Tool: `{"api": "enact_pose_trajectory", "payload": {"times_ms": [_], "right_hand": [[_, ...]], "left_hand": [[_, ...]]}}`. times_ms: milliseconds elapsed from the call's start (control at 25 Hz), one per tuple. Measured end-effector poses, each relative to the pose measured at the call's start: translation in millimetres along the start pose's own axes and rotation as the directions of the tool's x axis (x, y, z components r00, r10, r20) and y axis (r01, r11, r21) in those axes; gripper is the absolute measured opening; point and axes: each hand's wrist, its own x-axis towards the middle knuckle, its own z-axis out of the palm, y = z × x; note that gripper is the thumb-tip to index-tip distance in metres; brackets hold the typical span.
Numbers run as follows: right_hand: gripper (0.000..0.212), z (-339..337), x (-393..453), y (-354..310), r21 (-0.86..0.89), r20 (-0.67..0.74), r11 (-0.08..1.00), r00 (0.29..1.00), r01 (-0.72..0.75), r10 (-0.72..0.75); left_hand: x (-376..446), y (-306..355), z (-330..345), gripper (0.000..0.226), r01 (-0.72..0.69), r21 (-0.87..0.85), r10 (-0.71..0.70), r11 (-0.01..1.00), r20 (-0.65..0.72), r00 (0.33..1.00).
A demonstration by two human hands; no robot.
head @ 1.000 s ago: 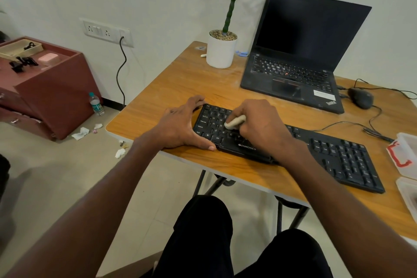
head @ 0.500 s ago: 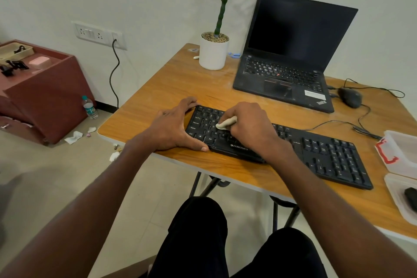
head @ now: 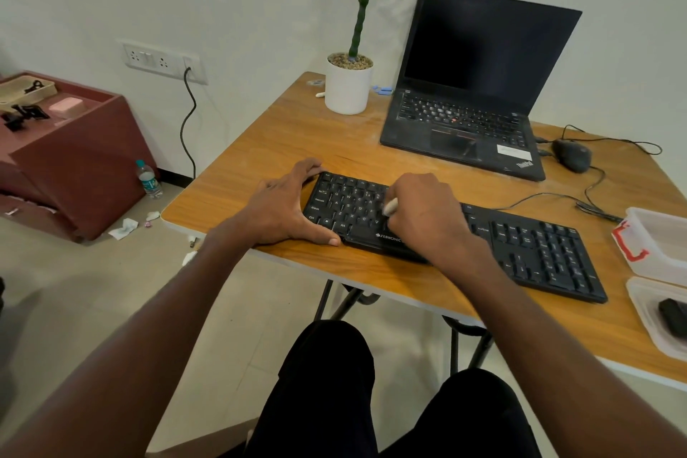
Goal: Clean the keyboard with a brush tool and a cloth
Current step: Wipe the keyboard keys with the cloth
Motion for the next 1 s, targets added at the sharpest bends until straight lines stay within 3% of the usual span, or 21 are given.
{"api": "enact_pose_trajectory", "payload": {"times_ms": [160,320,400,560,760,1000], "right_hand": [[0.033,4,1,-9,0.199,0.040,0.977,0.996,0.076,-0.085],[0.027,-14,-5,21,0.076,0.084,0.995,0.995,-0.058,0.051],[0.023,-14,-3,15,0.044,0.044,0.998,0.999,-0.035,0.033],[0.021,4,7,-28,0.284,0.031,0.955,0.994,0.091,-0.104],[0.024,-2,7,-15,0.083,0.057,0.996,0.998,0.026,-0.031],[0.029,-18,5,15,0.001,0.091,0.989,0.985,-0.145,0.145]], "left_hand": [[0,1,0,0.145,0.009,-0.006,-0.009,1.000,0.012,1.000],[1,-2,0,0.147,0.008,-0.018,-0.008,1.000,0.017,1.000],[2,-3,1,0.147,0.004,-0.017,-0.004,1.000,0.013,1.000],[2,-5,2,0.145,0.005,-0.001,-0.005,1.000,0.009,1.000],[2,-4,1,0.142,0.009,-0.004,-0.009,1.000,0.007,1.000],[2,-3,1,0.140,0.020,-0.016,-0.020,1.000,0.007,1.000]]}}
